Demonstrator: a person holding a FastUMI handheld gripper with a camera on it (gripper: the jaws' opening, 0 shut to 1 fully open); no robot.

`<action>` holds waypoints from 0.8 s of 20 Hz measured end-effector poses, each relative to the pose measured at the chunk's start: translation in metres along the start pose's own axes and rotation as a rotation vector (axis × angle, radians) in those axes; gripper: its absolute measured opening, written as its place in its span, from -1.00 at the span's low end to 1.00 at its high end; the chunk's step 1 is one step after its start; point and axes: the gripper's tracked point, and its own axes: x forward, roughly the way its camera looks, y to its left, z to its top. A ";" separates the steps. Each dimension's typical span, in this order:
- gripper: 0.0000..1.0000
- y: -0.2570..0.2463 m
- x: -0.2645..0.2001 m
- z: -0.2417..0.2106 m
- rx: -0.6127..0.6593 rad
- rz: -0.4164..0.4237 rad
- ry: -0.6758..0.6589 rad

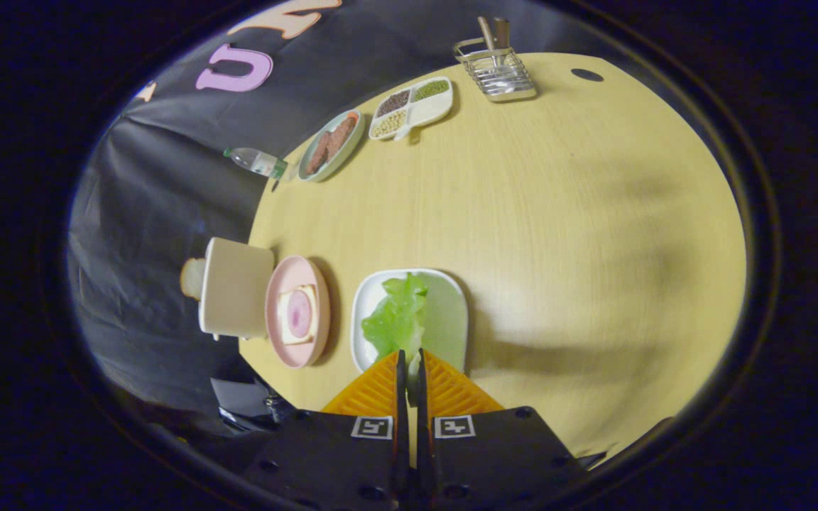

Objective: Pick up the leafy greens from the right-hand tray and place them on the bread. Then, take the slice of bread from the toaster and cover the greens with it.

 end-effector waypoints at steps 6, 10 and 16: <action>-0.85 0.067 -0.024 -0.003 0.022 0.122 -0.003; -0.85 0.126 -0.025 -0.013 0.024 0.214 0.048; -0.85 0.203 0.000 -0.028 -0.072 0.290 0.153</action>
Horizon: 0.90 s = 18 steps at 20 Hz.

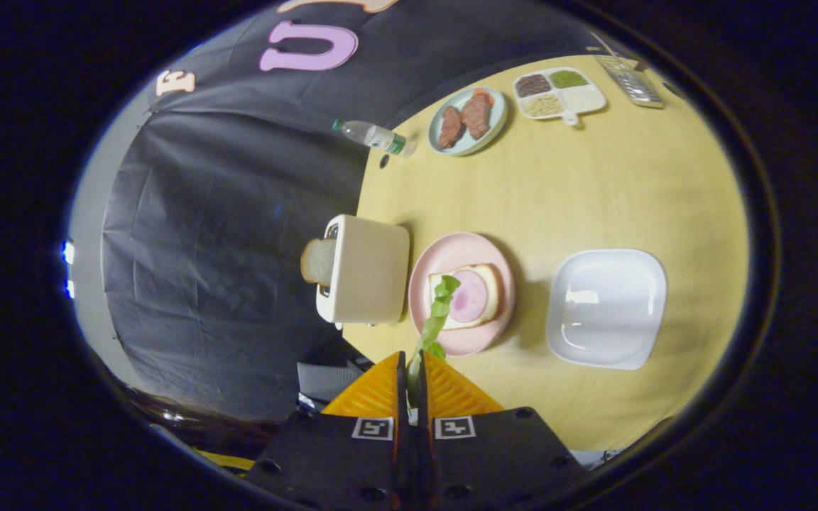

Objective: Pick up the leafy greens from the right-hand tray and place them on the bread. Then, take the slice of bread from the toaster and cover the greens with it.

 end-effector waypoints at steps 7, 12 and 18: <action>-0.85 0.028 0.079 0.005 -0.049 0.036 0.067; -0.85 -0.019 0.119 0.016 -0.105 -0.086 0.077; -0.85 -0.070 0.126 0.026 -0.153 -0.251 0.065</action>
